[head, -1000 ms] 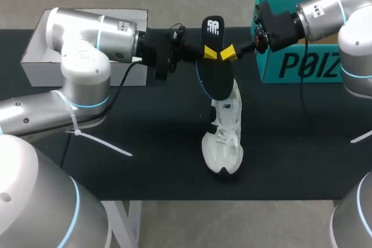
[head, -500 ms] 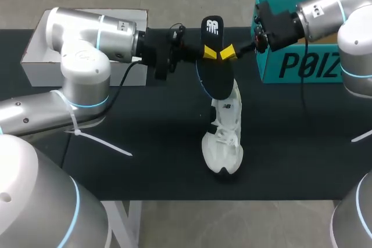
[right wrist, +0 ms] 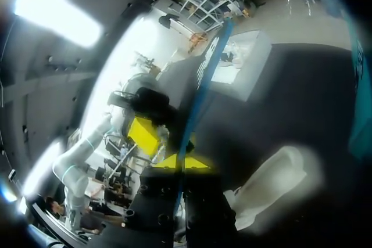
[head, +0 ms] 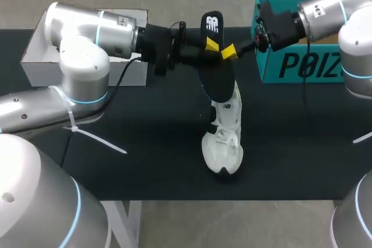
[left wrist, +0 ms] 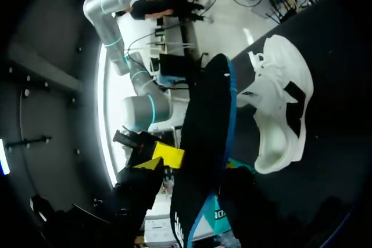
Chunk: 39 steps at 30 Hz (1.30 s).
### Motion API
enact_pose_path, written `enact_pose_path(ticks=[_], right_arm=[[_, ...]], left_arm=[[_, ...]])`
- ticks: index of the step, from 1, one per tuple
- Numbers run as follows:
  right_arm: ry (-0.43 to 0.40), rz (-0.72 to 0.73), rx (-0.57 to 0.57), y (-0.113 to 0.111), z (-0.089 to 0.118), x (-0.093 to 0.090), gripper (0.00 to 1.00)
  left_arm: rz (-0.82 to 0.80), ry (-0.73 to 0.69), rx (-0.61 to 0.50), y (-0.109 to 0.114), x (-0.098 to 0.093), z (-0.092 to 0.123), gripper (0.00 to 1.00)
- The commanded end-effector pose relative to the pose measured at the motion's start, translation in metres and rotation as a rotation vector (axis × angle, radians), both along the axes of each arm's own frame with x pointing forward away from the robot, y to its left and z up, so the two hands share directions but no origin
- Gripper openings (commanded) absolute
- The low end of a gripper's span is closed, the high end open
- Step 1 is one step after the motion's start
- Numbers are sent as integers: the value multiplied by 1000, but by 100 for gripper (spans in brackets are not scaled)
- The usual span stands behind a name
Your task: Take the shoe out of the shoebox, open the shoe tongue, remove and reinsert the insole, then place the shoe into the shoebox
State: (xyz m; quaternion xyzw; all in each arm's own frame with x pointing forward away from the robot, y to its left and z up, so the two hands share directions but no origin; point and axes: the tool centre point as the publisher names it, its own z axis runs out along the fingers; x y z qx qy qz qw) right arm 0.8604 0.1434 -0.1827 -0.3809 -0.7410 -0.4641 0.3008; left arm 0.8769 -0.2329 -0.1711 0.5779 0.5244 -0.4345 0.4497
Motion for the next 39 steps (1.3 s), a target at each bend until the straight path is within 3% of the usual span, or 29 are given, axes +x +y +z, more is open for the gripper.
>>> enact_pose_path(ticks=[1, 5, 11, 14, 39], right_arm=[[-7, -12, -8, -1, 2, -4, 0], [-24, -22, -31, -7, 3, -3, 0], [-46, -36, -65, -17, 5, -3, 0], [-49, -46, -64, -21, 6, -2, 0], [-28, -66, -88, -22, 6, -3, 0]], left_arm=[[-3, 105, 16, 17, -4, 17, 100], [-41, 321, 12, 35, -18, 14, 100], [-130, 654, 66, 64, -53, -16, 100], [-171, 731, 97, 71, -64, -22, 100], [-178, 745, 119, 72, -65, -22, 100]])
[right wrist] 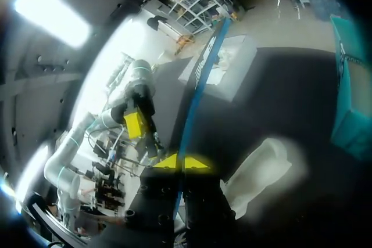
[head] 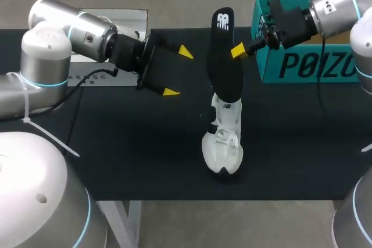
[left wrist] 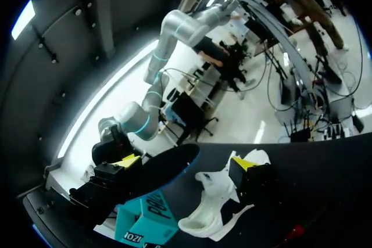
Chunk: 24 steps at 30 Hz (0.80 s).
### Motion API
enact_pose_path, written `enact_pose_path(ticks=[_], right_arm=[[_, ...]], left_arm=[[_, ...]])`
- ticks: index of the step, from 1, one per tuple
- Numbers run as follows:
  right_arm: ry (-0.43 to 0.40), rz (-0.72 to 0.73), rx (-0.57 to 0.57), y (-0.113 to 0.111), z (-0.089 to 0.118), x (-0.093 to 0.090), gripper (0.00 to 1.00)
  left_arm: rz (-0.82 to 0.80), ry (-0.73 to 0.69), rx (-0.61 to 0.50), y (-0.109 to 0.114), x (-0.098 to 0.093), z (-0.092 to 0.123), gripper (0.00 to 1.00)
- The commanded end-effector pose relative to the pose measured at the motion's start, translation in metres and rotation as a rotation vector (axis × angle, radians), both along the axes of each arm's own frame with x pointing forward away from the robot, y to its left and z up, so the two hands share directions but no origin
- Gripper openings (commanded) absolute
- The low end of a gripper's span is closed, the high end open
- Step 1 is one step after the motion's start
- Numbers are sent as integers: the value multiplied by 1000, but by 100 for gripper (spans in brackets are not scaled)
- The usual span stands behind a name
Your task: Take the shoe out of the shoebox, open the shoe tongue, remove and reinsert the insole, then place the shoe into the shoebox
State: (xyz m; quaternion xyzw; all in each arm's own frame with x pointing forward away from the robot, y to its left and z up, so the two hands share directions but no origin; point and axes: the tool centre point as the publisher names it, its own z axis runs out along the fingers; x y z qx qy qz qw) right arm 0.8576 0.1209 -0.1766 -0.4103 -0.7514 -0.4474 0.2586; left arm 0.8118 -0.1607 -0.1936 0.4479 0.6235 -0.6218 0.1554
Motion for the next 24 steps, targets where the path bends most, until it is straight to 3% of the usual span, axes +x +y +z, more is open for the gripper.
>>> enact_pose_path(ticks=[1, 21, 24], right_arm=[[1, -1, -4, 1, 0, 0, 0], [1, -1, -4, 1, 0, 0, 0], [1, -1, -4, 1, 0, 0, 0]], left_arm=[[-1, -1, 3, 0, 0, 0, 100], [-1, -1, 3, 0, 0, 0, 100], [51, 61, 89, 13, -3, -4, 100]])
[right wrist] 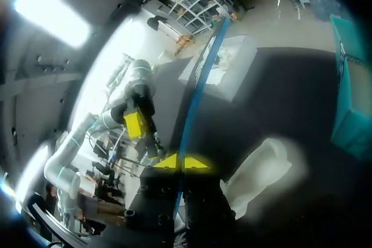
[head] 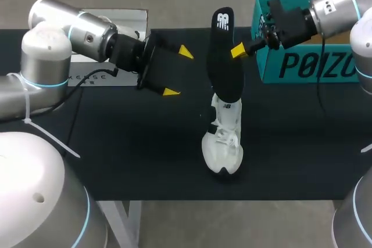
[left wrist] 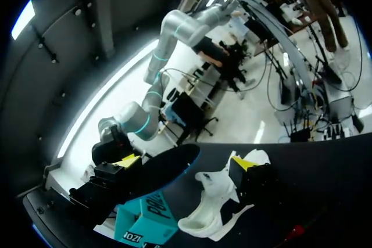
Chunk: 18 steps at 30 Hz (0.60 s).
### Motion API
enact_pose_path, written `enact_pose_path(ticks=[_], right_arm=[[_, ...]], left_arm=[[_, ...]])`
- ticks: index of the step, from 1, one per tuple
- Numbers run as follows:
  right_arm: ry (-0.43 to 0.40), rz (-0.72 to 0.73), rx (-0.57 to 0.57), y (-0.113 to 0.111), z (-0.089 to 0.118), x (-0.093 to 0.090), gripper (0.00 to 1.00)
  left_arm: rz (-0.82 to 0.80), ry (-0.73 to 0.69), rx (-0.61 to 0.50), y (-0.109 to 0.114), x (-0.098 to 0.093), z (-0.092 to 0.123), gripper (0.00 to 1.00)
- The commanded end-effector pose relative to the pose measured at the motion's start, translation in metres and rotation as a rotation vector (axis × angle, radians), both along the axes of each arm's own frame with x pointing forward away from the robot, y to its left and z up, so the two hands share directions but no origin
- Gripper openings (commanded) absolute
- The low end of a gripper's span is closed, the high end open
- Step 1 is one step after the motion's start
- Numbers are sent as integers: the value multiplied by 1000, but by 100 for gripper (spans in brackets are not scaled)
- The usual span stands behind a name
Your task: Take the shoe out of the shoebox, open the shoe tongue, remove and reinsert the insole, then place the shoe into the shoebox
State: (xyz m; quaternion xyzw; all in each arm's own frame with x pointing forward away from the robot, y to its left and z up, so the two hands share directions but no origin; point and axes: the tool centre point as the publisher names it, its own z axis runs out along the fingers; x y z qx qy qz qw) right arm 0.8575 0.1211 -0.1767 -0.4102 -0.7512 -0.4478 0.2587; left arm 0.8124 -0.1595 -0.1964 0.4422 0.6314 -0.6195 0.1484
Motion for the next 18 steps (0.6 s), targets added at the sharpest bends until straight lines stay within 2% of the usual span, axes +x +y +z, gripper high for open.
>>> enact_pose_path(ticks=[1, 5, 9, 15, 18], right_arm=[[1, -1, -5, 0, 0, 0, 0], [1, -1, -5, 0, 0, 0, 0], [1, -1, -5, 0, 0, 0, 0], [1, -1, -5, 0, 0, 0, 0], [1, -1, -5, 0, 0, 0, 0]], left_arm=[[64, 63, 91, 17, -5, -3, 100], [133, 146, 218, 39, -14, -8, 100], [206, 172, 330, 58, -22, -8, 100], [288, 186, 521, 74, -33, -12, 100], [298, 200, 578, 79, -35, -16, 100]])
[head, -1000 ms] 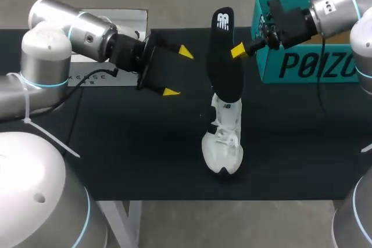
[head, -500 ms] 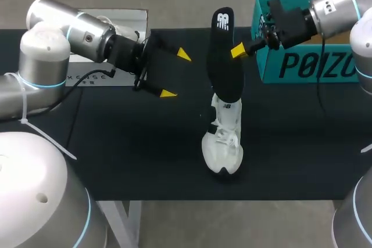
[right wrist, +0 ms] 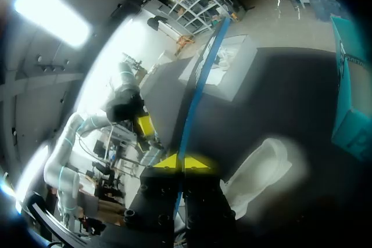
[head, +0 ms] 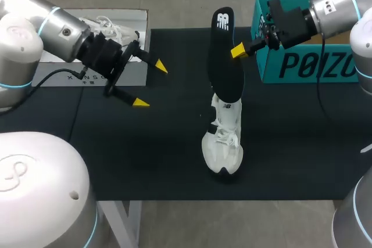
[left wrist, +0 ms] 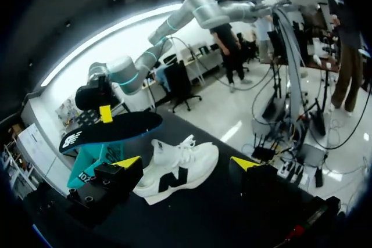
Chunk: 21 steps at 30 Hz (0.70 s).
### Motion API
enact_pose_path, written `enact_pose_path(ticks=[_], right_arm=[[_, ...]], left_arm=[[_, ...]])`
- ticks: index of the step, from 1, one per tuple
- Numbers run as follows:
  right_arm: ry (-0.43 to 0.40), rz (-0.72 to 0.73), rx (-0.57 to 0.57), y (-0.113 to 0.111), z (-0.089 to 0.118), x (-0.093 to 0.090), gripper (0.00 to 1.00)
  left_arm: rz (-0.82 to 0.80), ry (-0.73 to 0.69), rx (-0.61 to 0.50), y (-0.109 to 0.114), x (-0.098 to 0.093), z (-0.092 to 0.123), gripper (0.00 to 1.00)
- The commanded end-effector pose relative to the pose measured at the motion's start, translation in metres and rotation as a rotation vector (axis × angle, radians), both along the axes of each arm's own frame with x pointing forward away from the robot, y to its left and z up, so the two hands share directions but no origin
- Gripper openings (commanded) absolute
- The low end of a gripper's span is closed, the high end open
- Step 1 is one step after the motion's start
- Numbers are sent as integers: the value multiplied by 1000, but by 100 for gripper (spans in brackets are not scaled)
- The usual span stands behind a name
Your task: Take the shoe out of the shoebox, open the shoe tongue, remove and reinsert the insole, then place the shoe into the shoebox
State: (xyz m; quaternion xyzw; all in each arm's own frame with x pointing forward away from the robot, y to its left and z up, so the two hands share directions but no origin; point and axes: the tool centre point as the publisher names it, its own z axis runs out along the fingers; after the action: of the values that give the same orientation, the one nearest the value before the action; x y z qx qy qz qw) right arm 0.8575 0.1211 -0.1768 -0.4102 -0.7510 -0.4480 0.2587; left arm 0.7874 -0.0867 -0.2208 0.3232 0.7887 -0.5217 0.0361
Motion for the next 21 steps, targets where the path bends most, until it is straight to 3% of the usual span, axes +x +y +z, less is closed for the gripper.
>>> enact_pose_path(ticks=[1, 9, 21], right_arm=[[1, -1, -5, 0, 0, 0, 0], [1, -1, -5, 0, 0, 0, 0], [1, -1, -5, 0, 0, 0, 0]], left_arm=[[89, -49, 247, 10, -10, 6, 100], [125, -32, 390, 42, 9, 4, 100], [185, 5, 454, 70, 46, -6, 100]])
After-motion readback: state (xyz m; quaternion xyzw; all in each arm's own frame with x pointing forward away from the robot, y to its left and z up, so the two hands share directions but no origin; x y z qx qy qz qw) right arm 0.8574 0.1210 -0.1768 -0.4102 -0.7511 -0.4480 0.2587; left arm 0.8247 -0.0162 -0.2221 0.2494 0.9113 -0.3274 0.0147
